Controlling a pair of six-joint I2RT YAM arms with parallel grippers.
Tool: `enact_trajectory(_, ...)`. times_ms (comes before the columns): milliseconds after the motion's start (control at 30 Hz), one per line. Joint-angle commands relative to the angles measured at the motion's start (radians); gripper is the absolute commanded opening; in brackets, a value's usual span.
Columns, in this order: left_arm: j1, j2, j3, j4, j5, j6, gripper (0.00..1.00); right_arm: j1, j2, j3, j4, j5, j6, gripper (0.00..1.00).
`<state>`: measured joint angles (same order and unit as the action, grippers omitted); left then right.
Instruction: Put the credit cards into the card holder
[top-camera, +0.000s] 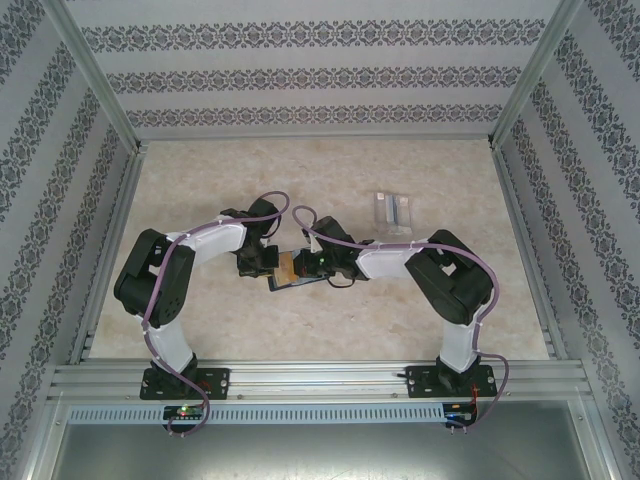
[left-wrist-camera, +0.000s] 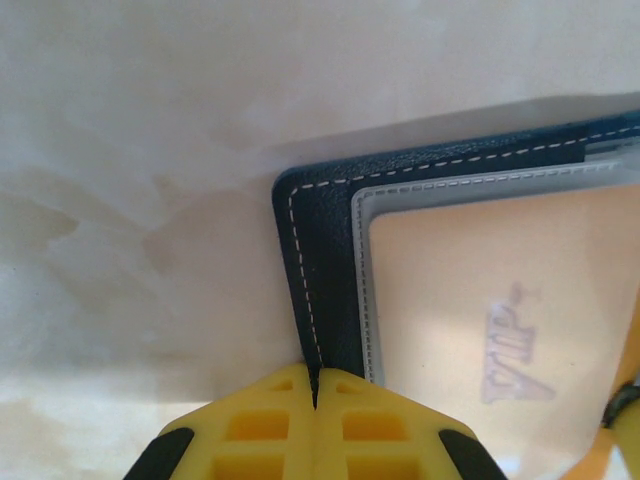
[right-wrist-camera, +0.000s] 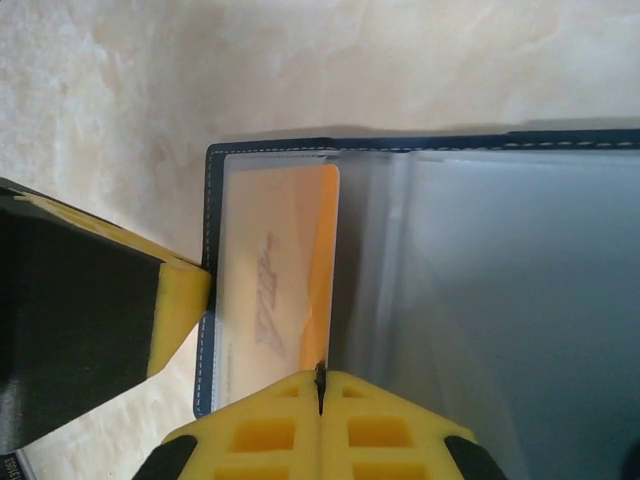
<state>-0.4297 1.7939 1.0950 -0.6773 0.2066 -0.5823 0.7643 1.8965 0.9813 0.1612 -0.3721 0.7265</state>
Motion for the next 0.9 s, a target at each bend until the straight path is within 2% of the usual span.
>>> enact_trajectory(0,0.006,0.044,-0.040,0.053,0.005,0.010,0.07,0.020,0.035,0.030,0.006,-0.029,0.011,0.05)
enact_trajectory(333,0.008,0.040,-0.046,0.061,0.014,0.010,0.06,0.038,0.034,0.041,0.006,-0.032,0.016,0.05)
enact_trajectory(433,0.009,0.031,-0.044,0.052,0.009,0.013,0.07,0.029,0.006,0.032,-0.013,-0.014,0.004,0.11)
enact_trajectory(633,0.032,-0.056,-0.049,0.020,0.008,0.008,0.13,0.017,-0.115,-0.003,-0.136,0.151,-0.100,0.19)
enact_trajectory(767,0.057,-0.145,-0.039,-0.019,-0.013,0.013,0.17,-0.010,-0.203,-0.039,-0.178,0.188,-0.122,0.22)
enact_trajectory(867,0.064,-0.191,-0.005,-0.091,-0.090,0.022,0.19,-0.031,-0.279,-0.050,-0.233,0.264,-0.159,0.24)
